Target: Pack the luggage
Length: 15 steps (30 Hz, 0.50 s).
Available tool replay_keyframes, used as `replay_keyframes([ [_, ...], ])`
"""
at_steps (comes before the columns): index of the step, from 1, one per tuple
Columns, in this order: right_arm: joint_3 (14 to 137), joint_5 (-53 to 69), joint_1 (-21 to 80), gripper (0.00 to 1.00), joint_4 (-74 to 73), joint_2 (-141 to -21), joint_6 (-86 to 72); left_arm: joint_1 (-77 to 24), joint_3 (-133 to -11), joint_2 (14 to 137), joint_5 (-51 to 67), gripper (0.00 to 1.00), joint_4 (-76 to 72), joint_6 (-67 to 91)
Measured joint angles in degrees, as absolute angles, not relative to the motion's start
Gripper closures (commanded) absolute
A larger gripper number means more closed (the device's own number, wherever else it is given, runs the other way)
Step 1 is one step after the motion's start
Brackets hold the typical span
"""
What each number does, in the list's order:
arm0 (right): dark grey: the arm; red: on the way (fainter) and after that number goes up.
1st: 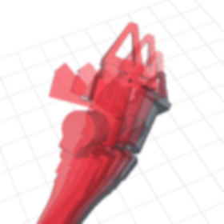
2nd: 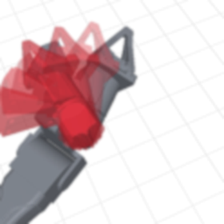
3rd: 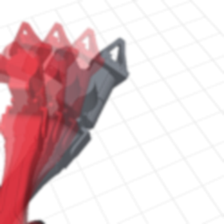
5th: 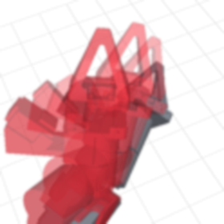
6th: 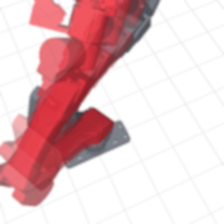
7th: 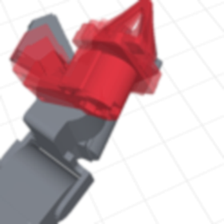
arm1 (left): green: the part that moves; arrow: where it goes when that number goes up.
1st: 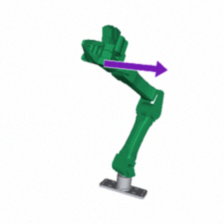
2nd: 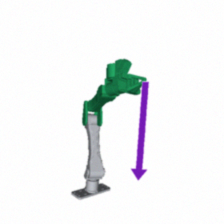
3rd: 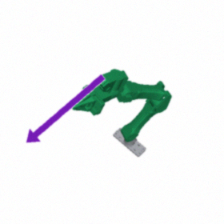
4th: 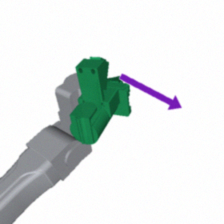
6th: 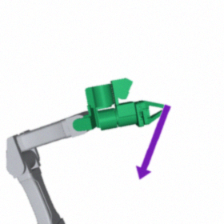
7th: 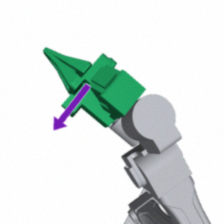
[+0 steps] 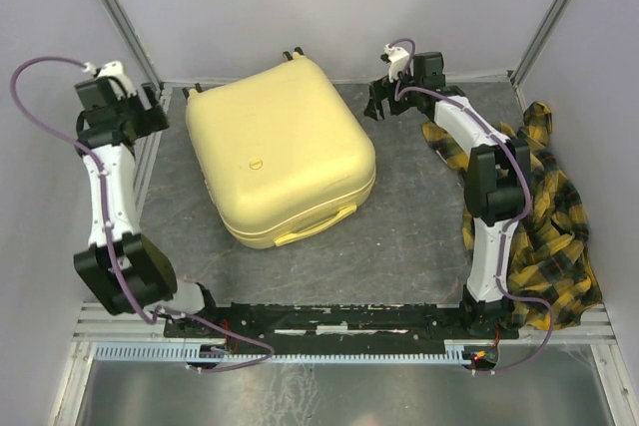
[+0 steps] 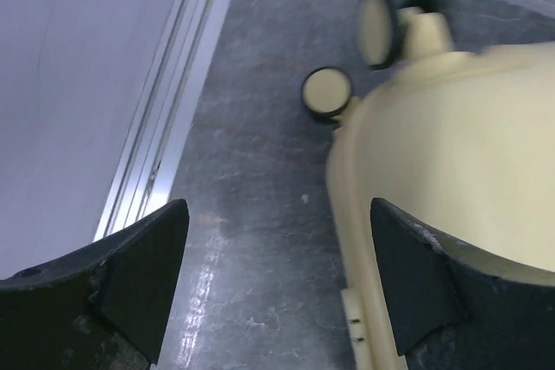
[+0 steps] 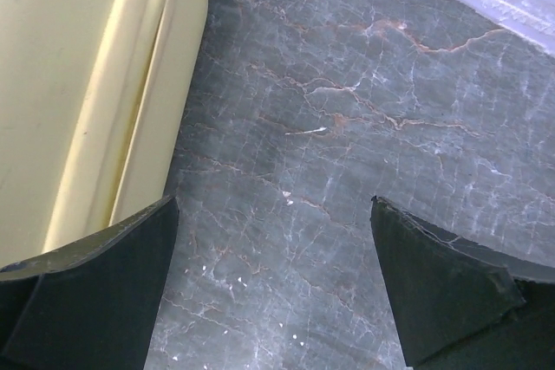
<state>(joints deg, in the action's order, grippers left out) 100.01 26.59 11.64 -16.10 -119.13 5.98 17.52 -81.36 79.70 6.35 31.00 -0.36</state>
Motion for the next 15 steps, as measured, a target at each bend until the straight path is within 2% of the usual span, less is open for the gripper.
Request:
replay_keyframes([
  [5,102.2,27.1,12.5,0.01,-17.0,-122.5,6.0,25.7,-80.4,90.5,11.0,0.12,30.2,4.2],
  [12,100.8,28.8,14.9,0.01,-17.4,-122.6,7.9,23.3,-83.8,104.2,18.2,0.16,28.6,5.6],
  [15,97.6,29.4,15.6,0.01,-17.3,-122.0,10.1,20.0,-86.2,107.4,17.8,0.15,28.3,4.4],
])
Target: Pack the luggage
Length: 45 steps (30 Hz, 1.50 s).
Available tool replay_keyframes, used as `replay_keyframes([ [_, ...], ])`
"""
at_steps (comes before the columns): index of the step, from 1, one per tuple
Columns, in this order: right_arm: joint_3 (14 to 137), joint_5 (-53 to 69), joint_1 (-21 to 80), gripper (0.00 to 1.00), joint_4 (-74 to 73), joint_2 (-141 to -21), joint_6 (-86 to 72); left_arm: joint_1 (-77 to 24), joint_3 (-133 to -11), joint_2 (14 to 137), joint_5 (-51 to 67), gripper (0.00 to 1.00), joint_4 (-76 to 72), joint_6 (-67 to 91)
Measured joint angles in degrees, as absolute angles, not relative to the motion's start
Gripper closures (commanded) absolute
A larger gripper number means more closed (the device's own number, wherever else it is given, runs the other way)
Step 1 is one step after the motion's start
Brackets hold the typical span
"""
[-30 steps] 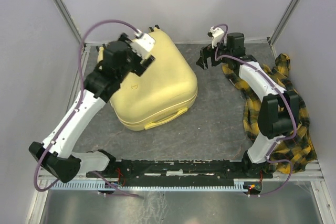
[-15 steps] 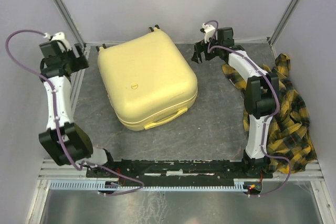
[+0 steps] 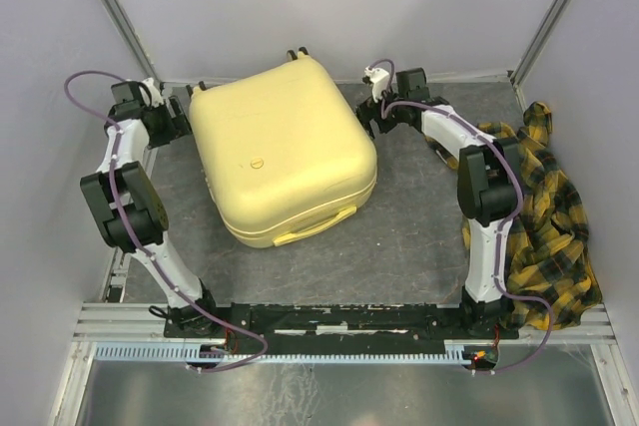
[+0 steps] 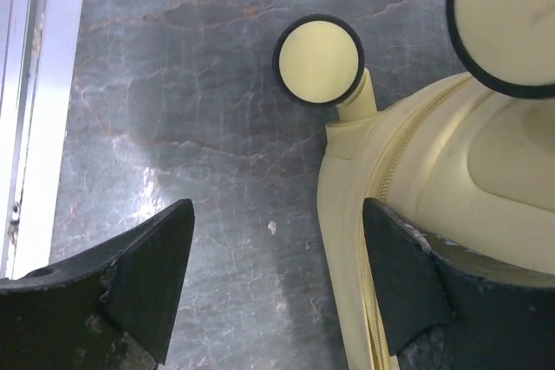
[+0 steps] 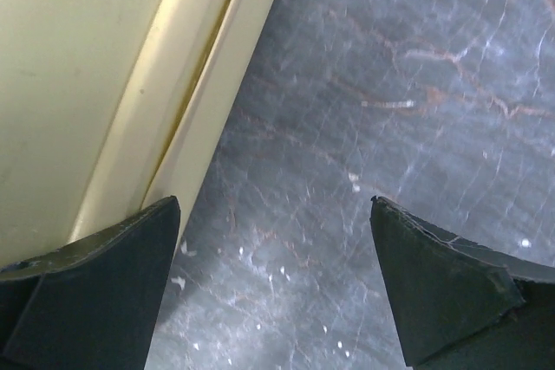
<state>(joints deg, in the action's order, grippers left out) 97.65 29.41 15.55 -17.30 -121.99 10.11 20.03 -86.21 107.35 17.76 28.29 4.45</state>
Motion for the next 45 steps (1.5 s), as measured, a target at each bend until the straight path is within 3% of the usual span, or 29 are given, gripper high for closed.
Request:
replay_keyframes([
  [9,84.4,28.2,12.1,0.01,-20.6,-110.7,17.5,9.0,-85.0,107.0,12.3,0.17,22.0,-0.1],
  [22,68.4,21.6,6.8,0.01,-22.8,-91.9,22.3,-2.3,-66.5,93.9,10.8,0.17,17.7,1.1],
  [29,68.2,20.6,6.2,0.01,-23.8,-91.1,20.8,-2.8,-64.1,88.7,8.8,0.01,22.7,1.0],
  [33,68.2,22.5,4.5,0.01,-26.9,-88.0,19.6,-2.5,-69.4,88.5,10.8,0.01,31.6,0.3],
  [42,70.6,26.9,1.4,0.01,-33.7,-75.1,12.0,3.4,-95.5,89.5,15.5,0.01,46.6,-3.6],
  [45,70.9,27.2,1.1,0.01,-35.1,-70.6,8.9,4.0,-97.6,88.1,14.4,0.01,48.4,-5.3],
])
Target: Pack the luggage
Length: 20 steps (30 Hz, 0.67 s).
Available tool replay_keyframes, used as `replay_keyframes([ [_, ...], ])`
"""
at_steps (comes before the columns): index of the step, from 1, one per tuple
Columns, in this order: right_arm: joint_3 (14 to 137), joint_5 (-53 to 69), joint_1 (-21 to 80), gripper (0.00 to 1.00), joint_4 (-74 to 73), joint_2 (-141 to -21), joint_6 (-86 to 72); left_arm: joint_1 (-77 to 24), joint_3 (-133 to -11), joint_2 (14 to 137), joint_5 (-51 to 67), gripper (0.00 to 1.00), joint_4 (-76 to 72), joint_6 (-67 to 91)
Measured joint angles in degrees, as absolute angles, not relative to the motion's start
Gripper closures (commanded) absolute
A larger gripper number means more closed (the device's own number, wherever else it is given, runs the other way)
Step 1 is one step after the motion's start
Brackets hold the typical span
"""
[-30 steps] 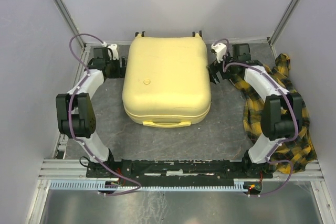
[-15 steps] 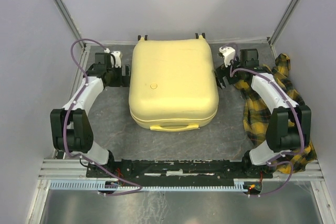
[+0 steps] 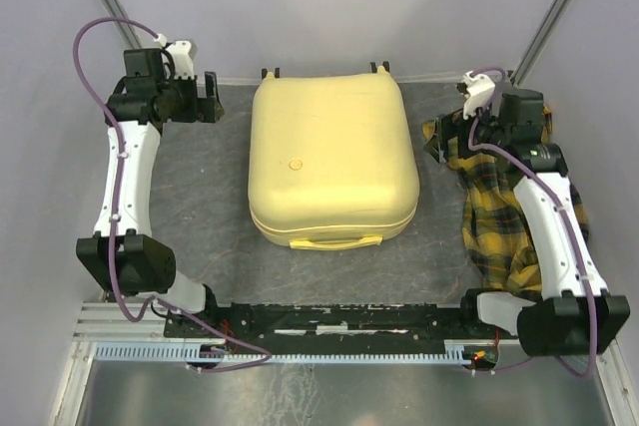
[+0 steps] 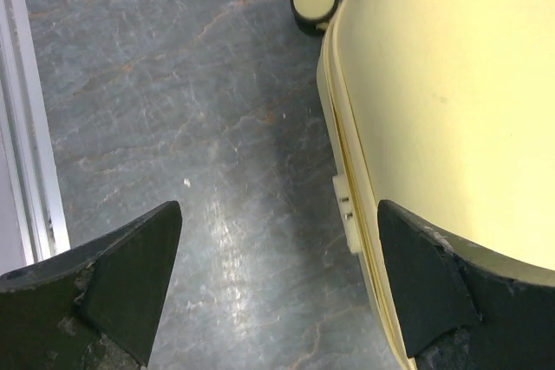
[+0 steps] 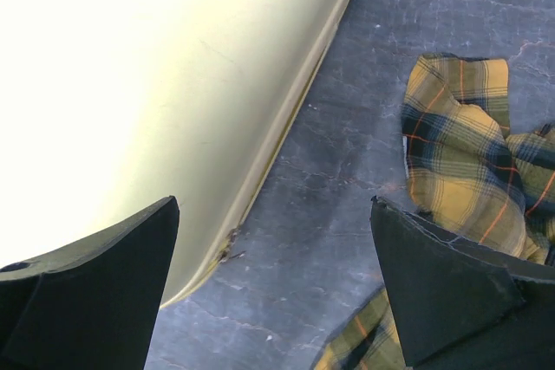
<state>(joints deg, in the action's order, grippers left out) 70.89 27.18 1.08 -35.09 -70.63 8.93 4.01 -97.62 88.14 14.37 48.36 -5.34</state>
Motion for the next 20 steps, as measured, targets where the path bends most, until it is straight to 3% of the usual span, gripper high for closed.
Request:
replay_keyframes([
  [4,69.9,27.8,1.1,0.01,-36.1,-63.4,4.0,3.5,-92.8,82.9,13.5,0.01,49.7,-7.2],
  [11,59.9,29.6,1.1,0.01,-37.1,-48.9,-2.2,2.2,-74.1,65.1,12.0,0.01,48.4,-7.4],
  [20,49.6,30.7,1.1,0.01,-37.4,-42.8,-6.5,2.2,-59.5,55.0,7.8,0.01,48.3,-7.6],
])
